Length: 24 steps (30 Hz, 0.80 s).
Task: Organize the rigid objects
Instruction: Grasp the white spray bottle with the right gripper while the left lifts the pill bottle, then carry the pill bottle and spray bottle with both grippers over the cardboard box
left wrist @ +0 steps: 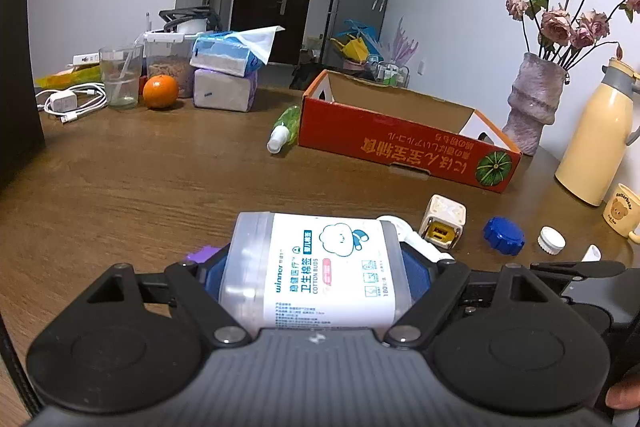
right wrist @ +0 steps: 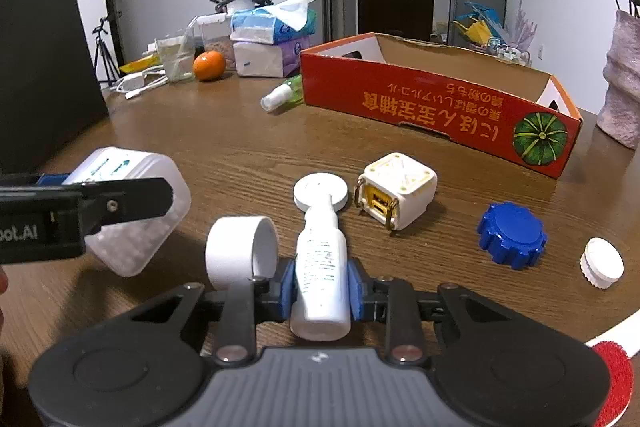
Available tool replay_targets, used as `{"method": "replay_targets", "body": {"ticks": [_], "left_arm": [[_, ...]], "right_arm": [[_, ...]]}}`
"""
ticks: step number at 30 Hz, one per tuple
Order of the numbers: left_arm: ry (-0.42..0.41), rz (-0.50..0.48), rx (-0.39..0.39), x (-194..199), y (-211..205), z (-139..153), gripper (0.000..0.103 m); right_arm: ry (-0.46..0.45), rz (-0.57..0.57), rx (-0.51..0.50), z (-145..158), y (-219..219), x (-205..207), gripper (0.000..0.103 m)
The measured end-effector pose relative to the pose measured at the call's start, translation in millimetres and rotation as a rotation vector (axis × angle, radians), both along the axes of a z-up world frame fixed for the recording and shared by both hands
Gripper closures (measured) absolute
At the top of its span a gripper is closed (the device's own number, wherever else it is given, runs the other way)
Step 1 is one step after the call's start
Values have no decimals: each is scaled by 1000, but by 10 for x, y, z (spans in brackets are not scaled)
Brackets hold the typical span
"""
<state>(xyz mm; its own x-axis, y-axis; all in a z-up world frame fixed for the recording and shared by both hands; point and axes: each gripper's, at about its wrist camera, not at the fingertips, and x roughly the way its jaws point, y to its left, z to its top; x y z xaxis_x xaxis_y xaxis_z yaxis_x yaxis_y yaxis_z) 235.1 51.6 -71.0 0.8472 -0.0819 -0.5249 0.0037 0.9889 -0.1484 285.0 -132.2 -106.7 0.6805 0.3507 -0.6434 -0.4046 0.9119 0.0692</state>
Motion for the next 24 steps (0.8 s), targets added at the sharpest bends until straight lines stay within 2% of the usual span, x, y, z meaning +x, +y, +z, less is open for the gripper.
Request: {"method": "replay_targets", "body": {"ticks": [13,24], "left_arm": [[-49,-14,38,72,-147,310,20],[-80,-24,26,269,-278,548,20]], "right_arm": [[-76,-31,56,218,-172,-108,76],[-150,-85,80,439,-400,-73,76]]}}
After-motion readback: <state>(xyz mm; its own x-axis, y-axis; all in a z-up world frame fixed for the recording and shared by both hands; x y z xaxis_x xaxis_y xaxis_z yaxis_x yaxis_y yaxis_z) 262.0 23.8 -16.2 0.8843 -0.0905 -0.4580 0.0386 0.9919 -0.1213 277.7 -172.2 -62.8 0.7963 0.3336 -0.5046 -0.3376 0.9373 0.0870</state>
